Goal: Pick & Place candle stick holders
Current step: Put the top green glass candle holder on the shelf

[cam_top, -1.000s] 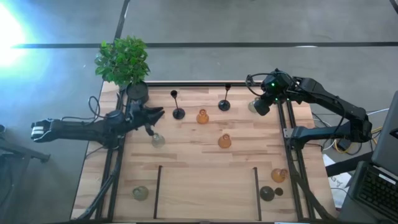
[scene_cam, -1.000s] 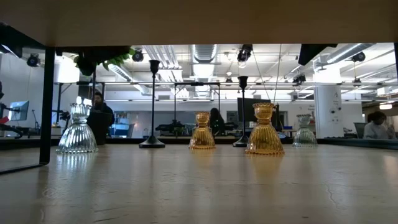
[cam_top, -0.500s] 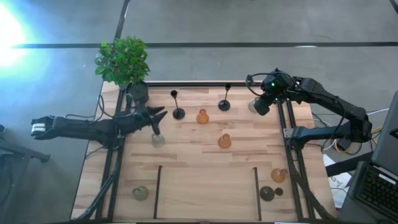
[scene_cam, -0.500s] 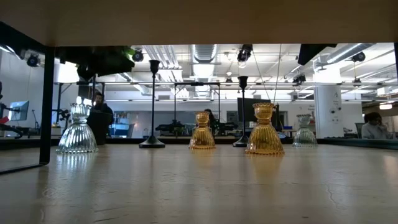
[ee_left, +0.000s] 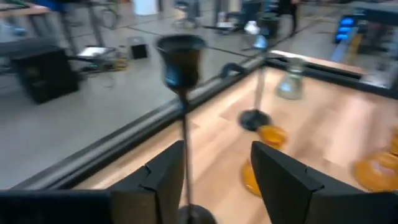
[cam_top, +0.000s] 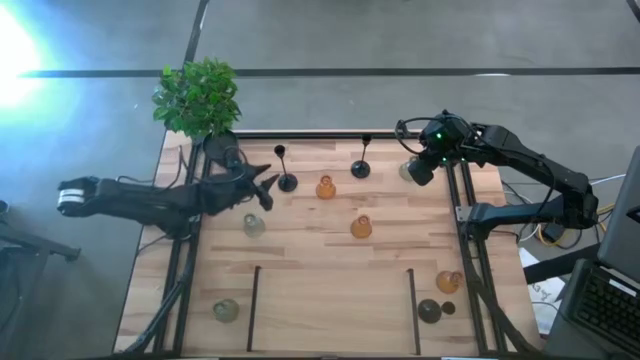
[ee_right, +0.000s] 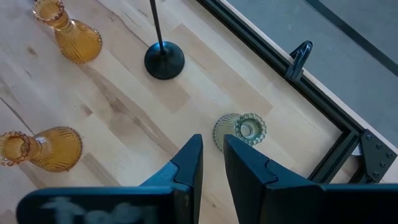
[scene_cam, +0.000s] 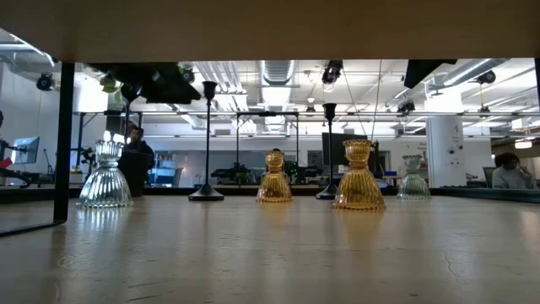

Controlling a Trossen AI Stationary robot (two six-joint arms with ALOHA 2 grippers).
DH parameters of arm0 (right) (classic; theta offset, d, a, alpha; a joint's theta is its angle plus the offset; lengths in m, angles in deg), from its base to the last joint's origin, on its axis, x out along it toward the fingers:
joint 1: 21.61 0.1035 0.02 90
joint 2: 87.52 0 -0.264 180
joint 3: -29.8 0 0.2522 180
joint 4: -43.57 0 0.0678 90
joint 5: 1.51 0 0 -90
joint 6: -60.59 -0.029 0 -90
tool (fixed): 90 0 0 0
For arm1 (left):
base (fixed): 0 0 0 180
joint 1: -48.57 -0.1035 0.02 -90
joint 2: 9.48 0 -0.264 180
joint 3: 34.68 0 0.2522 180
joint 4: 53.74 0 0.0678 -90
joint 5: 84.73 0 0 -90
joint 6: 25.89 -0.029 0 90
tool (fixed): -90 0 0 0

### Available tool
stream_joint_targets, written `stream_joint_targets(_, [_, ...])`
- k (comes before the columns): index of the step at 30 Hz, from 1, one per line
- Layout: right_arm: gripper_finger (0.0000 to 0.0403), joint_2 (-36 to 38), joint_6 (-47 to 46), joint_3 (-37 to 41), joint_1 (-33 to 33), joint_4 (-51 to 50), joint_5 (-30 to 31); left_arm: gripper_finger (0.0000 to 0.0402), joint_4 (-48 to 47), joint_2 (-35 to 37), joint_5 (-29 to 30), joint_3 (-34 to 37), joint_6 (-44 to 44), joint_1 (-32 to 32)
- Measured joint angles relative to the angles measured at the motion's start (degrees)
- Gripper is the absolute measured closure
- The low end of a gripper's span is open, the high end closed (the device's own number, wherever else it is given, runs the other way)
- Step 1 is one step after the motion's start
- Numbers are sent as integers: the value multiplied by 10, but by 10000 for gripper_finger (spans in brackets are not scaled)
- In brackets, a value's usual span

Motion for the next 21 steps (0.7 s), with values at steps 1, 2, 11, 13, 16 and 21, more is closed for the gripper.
stream_joint_targets(1, [344, 0, 0, 0, 0, 0, 0, 197, 0, -7, 19, -5, 0, -1])
stream_joint_targets(2, [343, 0, 0, 0, 0, 0, 0, 190, 0, -14, 35, -10, 4, -2])
stream_joint_targets(11, [339, 0, 2, 0, 0, 0, 0, 177, -4, -65, 35, -24, 37, -21])
stream_joint_targets(13, [342, 0, 2, 0, 0, 0, 0, 177, -5, -74, 30, -25, 37, -23])
stream_joint_targets(16, [345, 0, 2, 0, 0, 0, 0, 177, -3, -88, 24, -29, 37, -27])
stream_joint_targets(21, [345, 0, 2, 0, 0, 0, 0, 177, -3, -116, 24, -38, 38, -40])
